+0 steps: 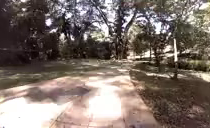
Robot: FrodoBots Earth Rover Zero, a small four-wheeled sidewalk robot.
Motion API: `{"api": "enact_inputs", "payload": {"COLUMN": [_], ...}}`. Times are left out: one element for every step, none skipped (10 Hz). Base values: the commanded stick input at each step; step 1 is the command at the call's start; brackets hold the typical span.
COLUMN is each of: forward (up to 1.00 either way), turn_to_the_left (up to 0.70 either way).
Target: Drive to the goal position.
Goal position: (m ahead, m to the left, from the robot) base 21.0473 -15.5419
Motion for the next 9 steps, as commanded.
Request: {"api": "enact_inputs", "payload": {"forward": [0.50,0.50,0.50,0.50,0.50,0.50,0.50,0.50,0.50], "turn_to_the_left": [0.00,0.00,0.00,0.00,0.00,0.00,0.00,0.00,0.00]}}
